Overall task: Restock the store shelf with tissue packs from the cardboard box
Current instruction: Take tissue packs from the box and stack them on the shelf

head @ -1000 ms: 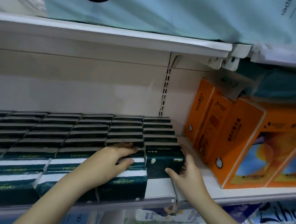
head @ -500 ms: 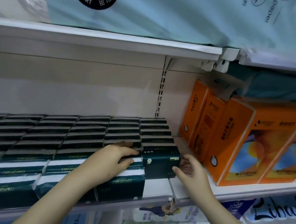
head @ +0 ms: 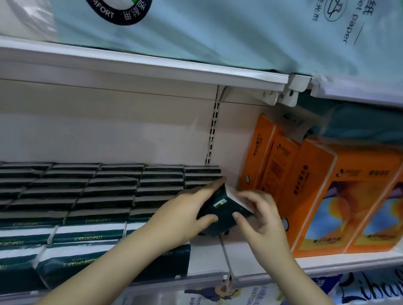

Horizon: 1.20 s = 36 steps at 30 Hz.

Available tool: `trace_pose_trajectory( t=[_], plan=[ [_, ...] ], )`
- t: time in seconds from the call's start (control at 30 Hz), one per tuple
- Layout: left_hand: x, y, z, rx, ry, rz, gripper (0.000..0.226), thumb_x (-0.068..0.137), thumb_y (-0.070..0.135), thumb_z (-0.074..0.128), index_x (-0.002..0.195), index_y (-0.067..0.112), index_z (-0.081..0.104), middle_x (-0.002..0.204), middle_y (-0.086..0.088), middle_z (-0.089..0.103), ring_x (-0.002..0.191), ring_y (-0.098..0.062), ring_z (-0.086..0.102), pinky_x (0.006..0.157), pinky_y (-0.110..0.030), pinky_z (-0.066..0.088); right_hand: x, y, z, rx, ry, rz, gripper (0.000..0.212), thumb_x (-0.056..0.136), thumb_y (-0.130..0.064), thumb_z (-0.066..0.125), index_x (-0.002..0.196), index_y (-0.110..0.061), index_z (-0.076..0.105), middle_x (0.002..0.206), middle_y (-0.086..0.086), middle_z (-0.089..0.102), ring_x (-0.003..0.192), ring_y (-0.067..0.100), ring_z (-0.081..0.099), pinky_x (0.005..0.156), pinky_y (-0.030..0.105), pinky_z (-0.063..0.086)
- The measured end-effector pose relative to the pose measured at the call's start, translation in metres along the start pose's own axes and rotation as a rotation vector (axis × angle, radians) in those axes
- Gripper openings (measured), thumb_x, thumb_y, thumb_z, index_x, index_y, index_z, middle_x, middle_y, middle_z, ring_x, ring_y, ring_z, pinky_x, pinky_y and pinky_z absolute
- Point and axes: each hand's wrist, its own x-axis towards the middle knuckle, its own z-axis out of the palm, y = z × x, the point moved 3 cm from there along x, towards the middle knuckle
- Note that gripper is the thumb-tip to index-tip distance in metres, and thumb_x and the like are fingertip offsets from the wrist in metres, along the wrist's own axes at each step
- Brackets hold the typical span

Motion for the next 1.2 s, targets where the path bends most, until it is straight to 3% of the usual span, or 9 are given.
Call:
trace_pose_trajectory(
  t=[0.13, 0.23, 0.4, 0.53, 0.7, 0.8, 0.9, 1.07, 1.2],
  plan=[
    [0.007, -0.005, -0.003, -0.209, 0.094, -0.094, 0.062, 0.092, 0.031, 0.062, 0.14, 0.045, 0.025, 0.126, 0.008, 0.059, 0.098, -0.007, 0.064, 0.081, -0.029, 0.058, -0.001, -0.002, 0.001, 0.263, 0.062, 0.143, 0.061, 0.083, -0.009, 0.075, 0.126, -0.037, 0.042, 0.131, -0.012, 0.05, 0.122, 0.002, 0.053, 0.098, 0.019, 0.046],
    [0.005, -0.008, -0.003, -0.374, 0.117, -0.141, 0.067, 0.091, 0.026, 0.065, 0.138, 0.042, 0.021, 0.112, 0.014, 0.062, 0.089, 0.0, 0.064, 0.075, -0.019, 0.057, -0.005, 0.003, 0.007, 0.366, -0.03, 0.301, 0.059, 0.083, -0.009, 0.073, 0.122, -0.04, 0.043, 0.125, -0.021, 0.056, 0.115, -0.007, 0.056, 0.09, 0.013, 0.048],
    [0.0, -0.017, -0.003, -0.322, 0.091, -0.14, 0.046, 0.087, 0.029, 0.068, 0.118, 0.044, 0.038, 0.108, 0.017, 0.059, 0.096, -0.007, 0.063, 0.081, -0.025, 0.054, -0.009, 0.012, 0.012, 0.245, -0.177, 0.328, 0.04, 0.087, -0.013, 0.07, 0.118, -0.034, 0.055, 0.113, -0.014, 0.068, 0.108, -0.001, 0.062, 0.085, 0.014, 0.05],
    [-0.005, -0.027, -0.013, -0.232, 0.101, -0.142, 0.027, 0.089, 0.034, 0.065, 0.111, 0.039, 0.051, 0.12, 0.019, 0.052, 0.113, -0.001, 0.049, 0.08, -0.01, 0.039, -0.001, 0.023, -0.002, -0.085, -0.228, 0.228, 0.049, 0.087, -0.011, 0.07, 0.116, -0.047, 0.053, 0.108, -0.008, 0.059, 0.106, 0.007, 0.056, 0.089, 0.026, 0.049],
    [-0.008, -0.037, -0.009, -0.125, -0.042, -0.071, 0.035, 0.091, 0.029, 0.064, 0.124, 0.041, 0.056, 0.125, 0.027, 0.052, 0.118, 0.008, 0.045, 0.09, 0.002, 0.028, 0.0, 0.026, 0.011, -0.236, -0.274, 0.162, 0.053, 0.083, -0.012, 0.074, 0.122, -0.04, 0.051, 0.113, -0.005, 0.053, 0.105, 0.005, 0.049, 0.085, 0.001, 0.035],
    [-0.007, -0.045, 0.001, -0.064, -0.048, -0.099, 0.028, 0.092, 0.026, 0.063, 0.118, 0.038, 0.063, 0.123, 0.022, 0.058, 0.116, 0.004, 0.05, 0.098, -0.009, 0.036, -0.004, 0.035, 0.018, -0.205, -0.172, 0.211, 0.054, 0.08, -0.014, 0.077, 0.122, -0.035, 0.051, 0.121, -0.005, 0.047, 0.112, 0.005, 0.046, 0.092, -0.001, 0.032],
    [-0.006, -0.05, 0.005, -0.022, -0.015, -0.102, 0.019, 0.092, 0.03, 0.062, 0.108, 0.036, 0.07, 0.115, 0.02, 0.06, 0.11, 0.0, 0.054, 0.101, -0.027, 0.044, -0.007, 0.044, 0.021, -0.152, -0.157, 0.275, 0.057, 0.077, -0.019, 0.08, 0.121, -0.036, 0.047, 0.116, -0.013, 0.052, 0.112, 0.007, 0.054, 0.095, 0.022, 0.049],
    [-0.005, -0.047, 0.003, 0.04, -0.02, -0.135, 0.018, 0.093, 0.037, 0.058, 0.106, 0.035, 0.071, 0.117, 0.018, 0.058, 0.111, -0.004, 0.051, 0.099, -0.025, 0.042, -0.01, 0.042, 0.023, -0.119, -0.151, 0.289, 0.054, 0.079, -0.014, 0.079, 0.118, -0.035, 0.046, 0.105, -0.026, 0.056, 0.099, -0.009, 0.058, 0.079, 0.01, 0.051],
    [-0.004, -0.048, 0.008, 0.077, 0.011, -0.13, 0.021, 0.094, 0.036, 0.057, 0.11, 0.034, 0.07, 0.121, 0.019, 0.055, 0.119, -0.005, 0.045, 0.101, -0.022, 0.037, -0.014, 0.044, 0.027, -0.111, -0.091, 0.247, 0.056, 0.079, -0.011, 0.077, 0.12, -0.036, 0.049, 0.112, -0.023, 0.057, 0.107, 0.004, 0.06, 0.088, 0.024, 0.054]
  ],
)
